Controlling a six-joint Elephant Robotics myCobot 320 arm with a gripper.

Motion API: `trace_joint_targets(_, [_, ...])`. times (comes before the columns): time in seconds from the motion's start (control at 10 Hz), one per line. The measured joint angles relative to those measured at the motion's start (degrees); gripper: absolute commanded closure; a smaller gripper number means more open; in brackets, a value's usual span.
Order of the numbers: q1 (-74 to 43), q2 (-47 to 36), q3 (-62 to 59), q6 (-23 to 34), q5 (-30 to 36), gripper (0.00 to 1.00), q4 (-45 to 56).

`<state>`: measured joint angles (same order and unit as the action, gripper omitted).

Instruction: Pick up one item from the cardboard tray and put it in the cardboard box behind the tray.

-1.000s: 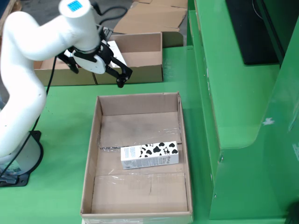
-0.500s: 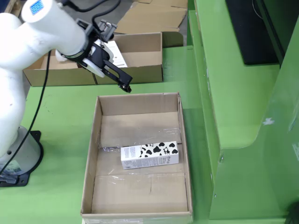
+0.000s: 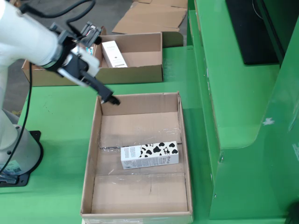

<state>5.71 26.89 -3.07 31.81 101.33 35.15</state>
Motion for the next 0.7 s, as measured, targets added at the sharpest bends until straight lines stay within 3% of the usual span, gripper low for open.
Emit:
trace_joint_targets(0.3, [-8.0,-7.8,4.0,0.0,0.0,0.0,0.0])
trace_joint_targets(0.7, [-18.1,-8.5,4.0,0.0,0.0,0.0,0.0])
